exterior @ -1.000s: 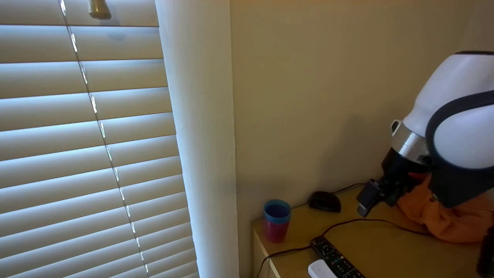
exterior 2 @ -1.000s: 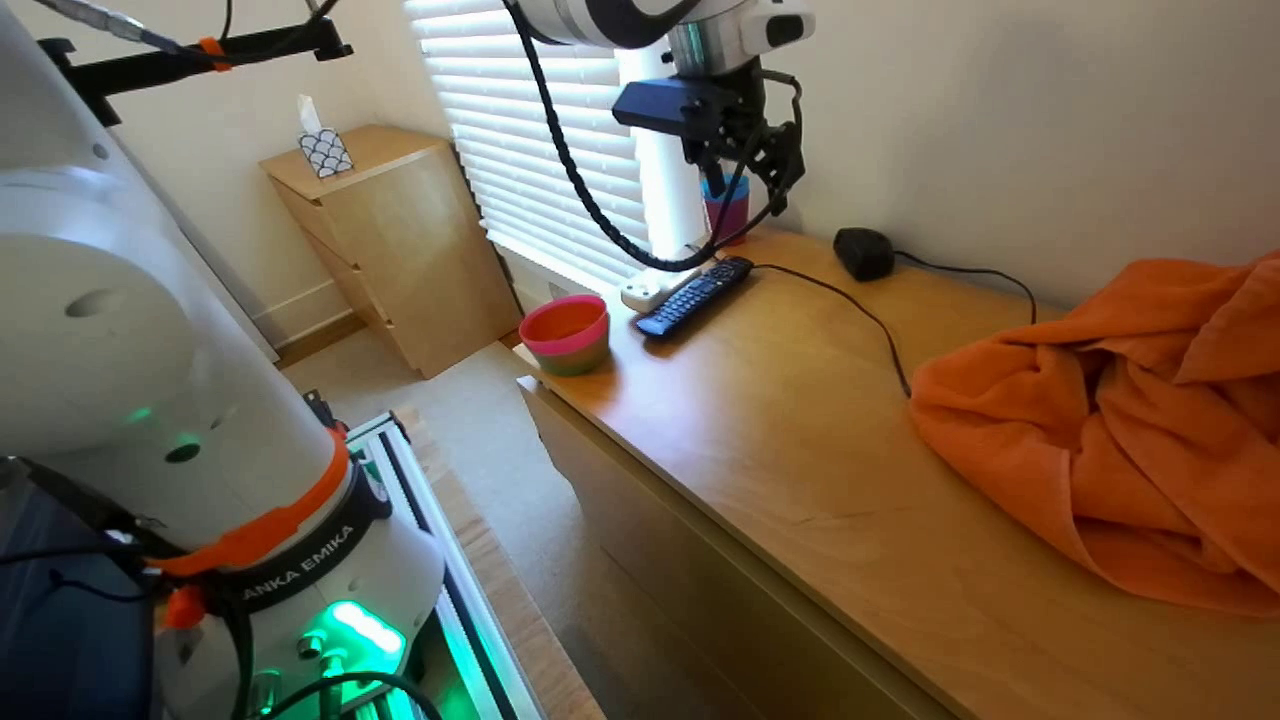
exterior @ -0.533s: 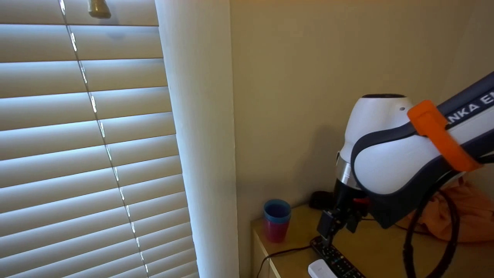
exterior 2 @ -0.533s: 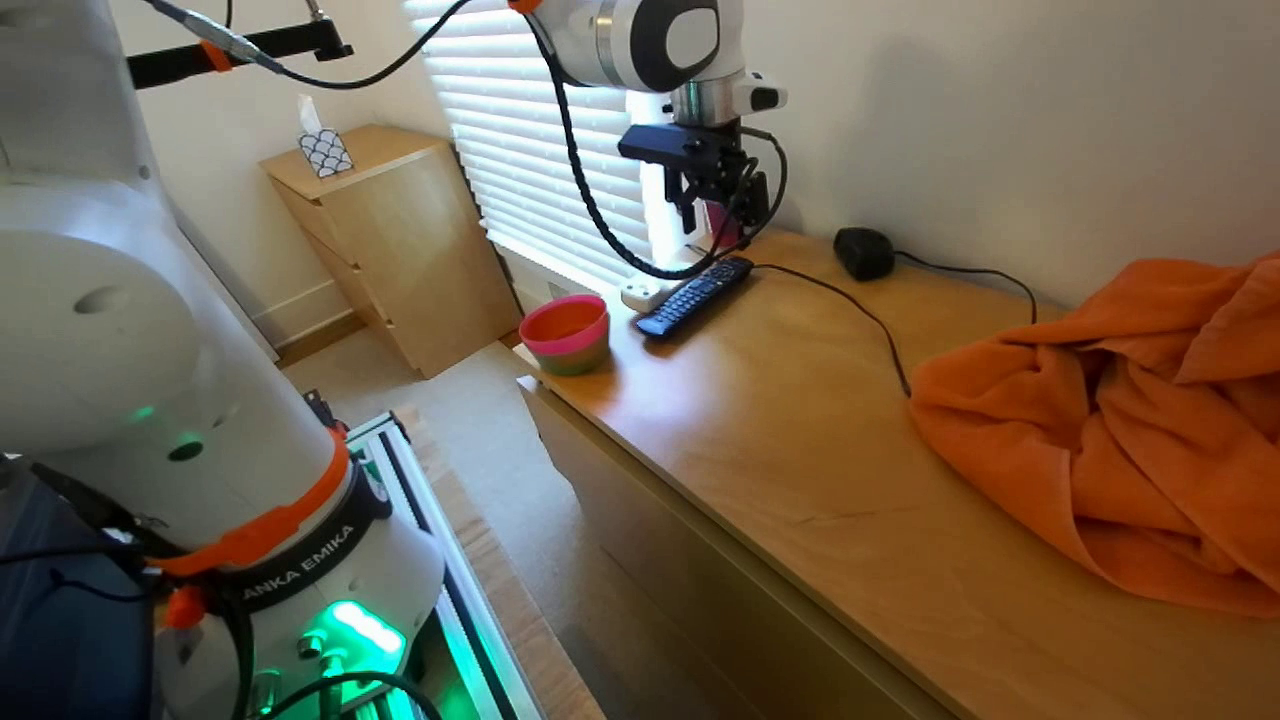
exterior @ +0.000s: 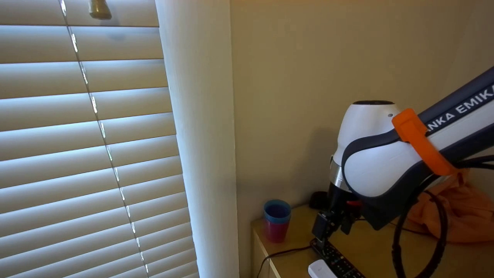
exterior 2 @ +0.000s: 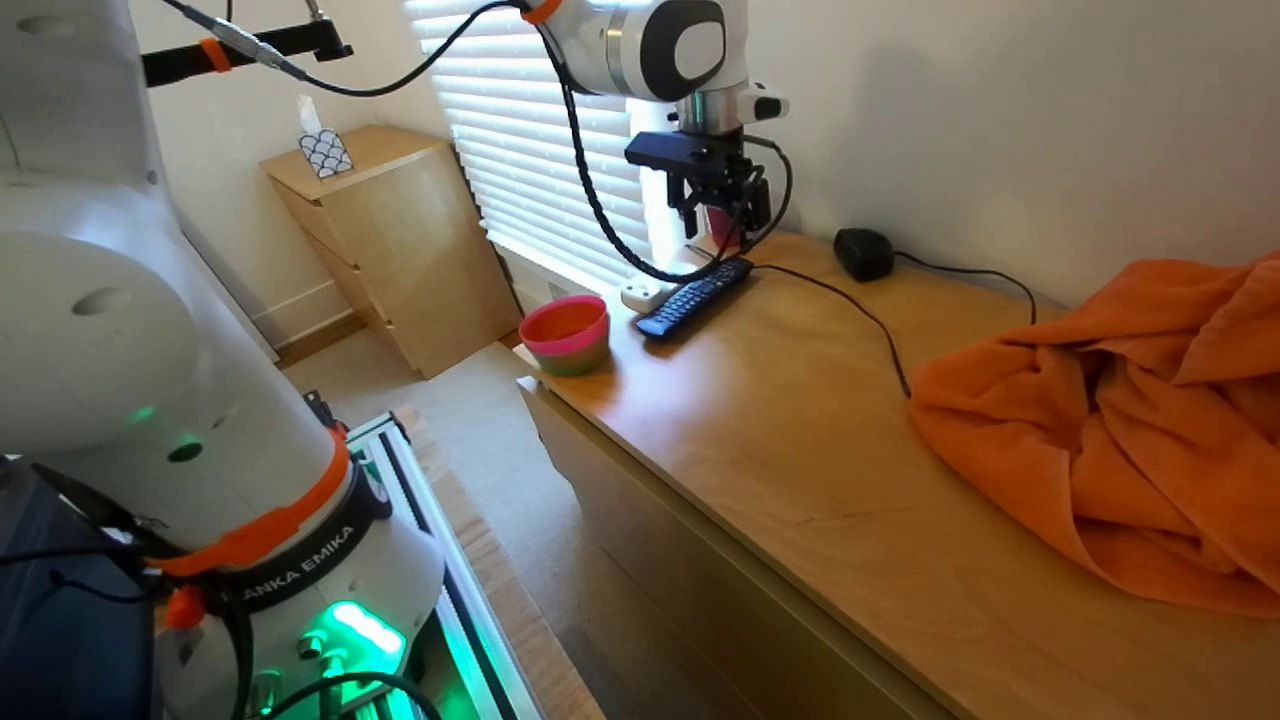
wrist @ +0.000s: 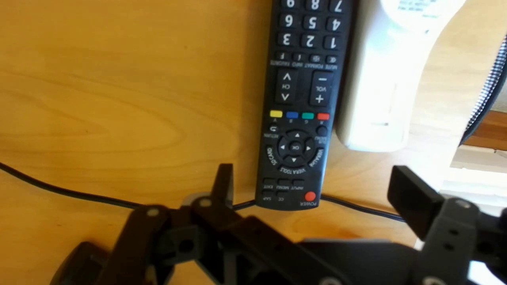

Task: Pick up the remote controller from the countertop and move it to the right of the countertop close to the orange towel

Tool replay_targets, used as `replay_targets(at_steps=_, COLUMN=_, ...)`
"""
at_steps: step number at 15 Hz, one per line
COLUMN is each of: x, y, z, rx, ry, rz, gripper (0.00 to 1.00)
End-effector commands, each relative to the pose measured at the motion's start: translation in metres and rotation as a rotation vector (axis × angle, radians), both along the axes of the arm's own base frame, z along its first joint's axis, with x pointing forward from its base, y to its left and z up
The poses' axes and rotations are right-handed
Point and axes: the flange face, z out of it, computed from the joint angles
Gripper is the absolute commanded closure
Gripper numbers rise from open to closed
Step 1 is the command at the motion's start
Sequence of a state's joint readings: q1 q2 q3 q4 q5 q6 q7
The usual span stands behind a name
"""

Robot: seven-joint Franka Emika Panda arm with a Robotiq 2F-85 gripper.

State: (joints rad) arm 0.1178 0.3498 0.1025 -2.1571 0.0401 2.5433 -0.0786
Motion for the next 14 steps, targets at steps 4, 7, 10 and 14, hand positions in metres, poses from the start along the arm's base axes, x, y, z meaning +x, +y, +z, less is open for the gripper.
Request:
replay_targets(at_steps=4, x=0.023, y=0.0, z=-0.037, rx=0.008, ry=0.005, rz=0.031, gripper=0.0)
replay_targets(at_steps=7, x=0.029, y=0.006, z=-0.048, rx=0.0, ry=0.016, rz=0.032, gripper=0.0)
replay_targets(at_steps=10, x=0.031, y=0.01, z=-0.057, rx=-0.018, ry=0.033, rz=0.031, gripper=0.0)
replay_targets(at_steps=14, x=0.032, y=0.014, z=-0.067, rx=-0.022, ry=0.054, rz=0.031, gripper=0.31)
